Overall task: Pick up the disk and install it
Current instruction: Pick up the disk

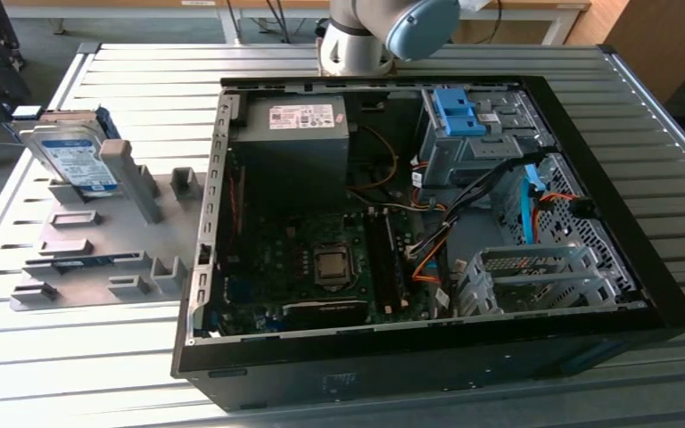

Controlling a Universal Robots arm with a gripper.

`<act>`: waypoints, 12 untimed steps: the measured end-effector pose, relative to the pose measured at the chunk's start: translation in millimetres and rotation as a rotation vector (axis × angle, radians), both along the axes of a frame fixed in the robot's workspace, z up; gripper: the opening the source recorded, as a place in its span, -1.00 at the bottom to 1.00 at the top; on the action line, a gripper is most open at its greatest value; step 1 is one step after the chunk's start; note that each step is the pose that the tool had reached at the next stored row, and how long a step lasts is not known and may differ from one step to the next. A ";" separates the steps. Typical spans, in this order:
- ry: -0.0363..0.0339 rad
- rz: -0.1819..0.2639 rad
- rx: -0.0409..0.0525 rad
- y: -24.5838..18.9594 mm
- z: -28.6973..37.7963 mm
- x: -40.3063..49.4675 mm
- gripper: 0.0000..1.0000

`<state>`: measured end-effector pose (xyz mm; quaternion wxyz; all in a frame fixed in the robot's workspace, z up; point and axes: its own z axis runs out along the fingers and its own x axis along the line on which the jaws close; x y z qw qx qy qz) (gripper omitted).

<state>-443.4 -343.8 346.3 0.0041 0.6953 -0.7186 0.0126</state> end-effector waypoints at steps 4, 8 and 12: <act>-0.0118 0.000 -0.0047 5.0 -4.8 -1.1 0.06; -0.0158 0.000 -0.0060 6.6 -9.2 -3.6 0.06; -0.0158 0.000 -0.0065 8.6 -12.7 -3.9 0.06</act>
